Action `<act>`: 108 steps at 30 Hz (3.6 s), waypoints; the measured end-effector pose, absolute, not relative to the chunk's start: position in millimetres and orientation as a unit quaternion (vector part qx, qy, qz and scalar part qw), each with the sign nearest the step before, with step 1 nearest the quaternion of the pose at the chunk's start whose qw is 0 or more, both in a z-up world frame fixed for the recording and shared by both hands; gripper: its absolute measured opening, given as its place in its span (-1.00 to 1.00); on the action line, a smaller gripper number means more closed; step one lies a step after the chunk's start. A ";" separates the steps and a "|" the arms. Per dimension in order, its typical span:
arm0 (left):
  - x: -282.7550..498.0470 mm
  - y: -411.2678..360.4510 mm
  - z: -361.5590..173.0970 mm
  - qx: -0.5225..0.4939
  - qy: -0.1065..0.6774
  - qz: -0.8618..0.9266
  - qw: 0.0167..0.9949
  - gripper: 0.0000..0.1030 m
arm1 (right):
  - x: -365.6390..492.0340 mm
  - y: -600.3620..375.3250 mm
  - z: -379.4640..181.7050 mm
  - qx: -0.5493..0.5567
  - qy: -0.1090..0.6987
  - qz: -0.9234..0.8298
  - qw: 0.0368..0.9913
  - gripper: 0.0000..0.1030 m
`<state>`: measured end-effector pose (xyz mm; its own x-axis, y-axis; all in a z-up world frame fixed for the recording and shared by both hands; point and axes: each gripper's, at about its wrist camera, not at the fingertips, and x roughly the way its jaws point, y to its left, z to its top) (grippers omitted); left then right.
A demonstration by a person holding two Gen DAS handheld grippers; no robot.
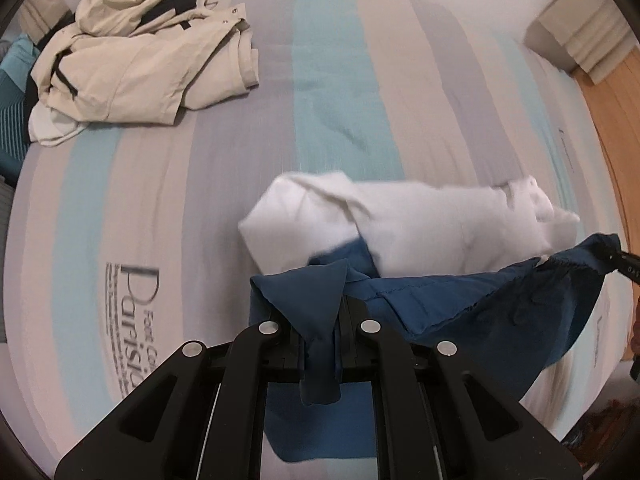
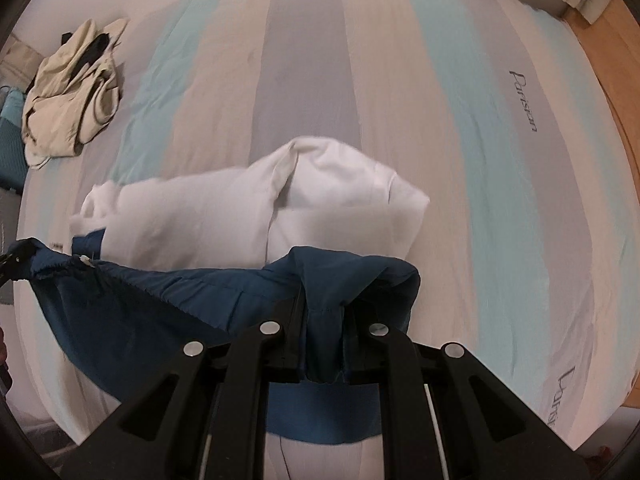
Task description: Fold large clothes
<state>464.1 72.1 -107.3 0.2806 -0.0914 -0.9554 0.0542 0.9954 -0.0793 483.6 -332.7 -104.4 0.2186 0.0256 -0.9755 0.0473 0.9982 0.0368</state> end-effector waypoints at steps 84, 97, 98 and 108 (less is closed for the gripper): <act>392.3 -95.4 -249.6 0.027 0.564 -0.086 0.821 0.85 | 456.8 -419.3 -252.1 0.192 0.642 0.134 0.730 0.73; 391.9 -96.9 -252.1 0.031 0.565 -0.081 0.821 0.86 | 468.9 -400.9 -267.2 0.236 0.653 0.179 0.697 0.12; 392.6 -96.8 -252.0 0.030 0.566 -0.081 0.820 0.86 | 469.7 -401.1 -267.6 0.242 0.657 0.180 0.691 -0.02; 395.2 -96.9 -251.9 0.030 0.572 -0.082 0.816 0.86 | 470.8 -381.6 -268.8 0.244 0.676 0.144 0.680 -0.16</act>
